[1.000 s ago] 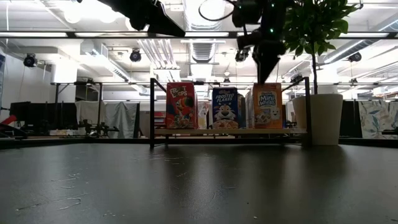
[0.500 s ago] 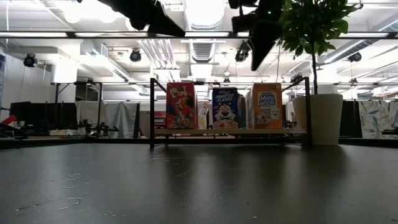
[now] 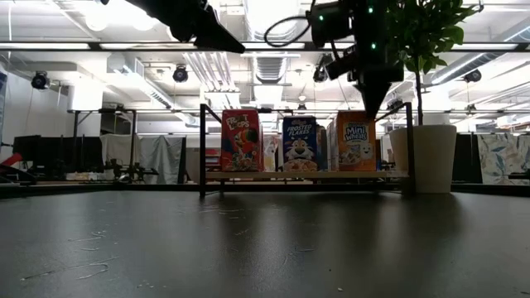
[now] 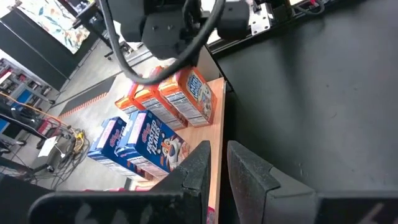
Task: Stack cereal on shelf
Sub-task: Put the orange cereal box aligned with the other orange cereal boxes on the shelf
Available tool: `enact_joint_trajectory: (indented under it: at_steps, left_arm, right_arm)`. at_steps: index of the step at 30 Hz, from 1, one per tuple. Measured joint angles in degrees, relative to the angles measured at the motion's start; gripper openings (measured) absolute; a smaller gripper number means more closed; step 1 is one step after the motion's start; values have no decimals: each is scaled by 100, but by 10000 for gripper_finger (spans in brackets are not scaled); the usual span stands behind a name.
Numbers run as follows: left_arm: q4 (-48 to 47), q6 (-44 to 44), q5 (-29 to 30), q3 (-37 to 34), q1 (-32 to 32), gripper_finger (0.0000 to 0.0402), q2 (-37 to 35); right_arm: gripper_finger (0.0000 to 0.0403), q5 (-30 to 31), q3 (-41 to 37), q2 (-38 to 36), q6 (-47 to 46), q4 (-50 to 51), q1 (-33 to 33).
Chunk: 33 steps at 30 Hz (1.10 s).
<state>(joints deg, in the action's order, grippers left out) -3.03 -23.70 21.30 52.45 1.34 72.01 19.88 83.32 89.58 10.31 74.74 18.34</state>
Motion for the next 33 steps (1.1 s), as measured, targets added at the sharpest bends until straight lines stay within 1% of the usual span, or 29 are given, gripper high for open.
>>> enact_joint_trajectory:
  at_steps: [4,12,13,16,18,20,23,25,33]
  left_arm:
    - [-1,43,0,0,0,38,0]
    - [-7,91,-2,-7,1,38,7]
    - [-7,102,-1,-7,2,38,7]
    - [-7,167,-2,-9,1,38,7]
    - [-7,175,-2,-9,1,38,7]
    - [-7,177,-2,-9,0,38,9]
    - [-8,183,-2,-9,2,38,9]
    - [-22,194,-2,-9,2,38,9]
    - [-63,196,-3,-9,2,38,12]
  right_arm:
    - [13,129,-25,-2,-30,-4,115]
    - [12,21,-27,-22,-64,-13,134]
    - [12,-109,-27,-22,-95,-30,126]
    - [12,-874,-28,-22,-90,-160,114]
    - [12,-1076,-29,-22,-74,-443,99]
    - [12,-1067,-29,-22,-71,-759,104]
    - [12,-783,-29,-22,-70,-1060,108]
    - [12,-627,-29,-22,-33,-1066,108]
    - [12,-637,-29,-18,-43,-1065,104]
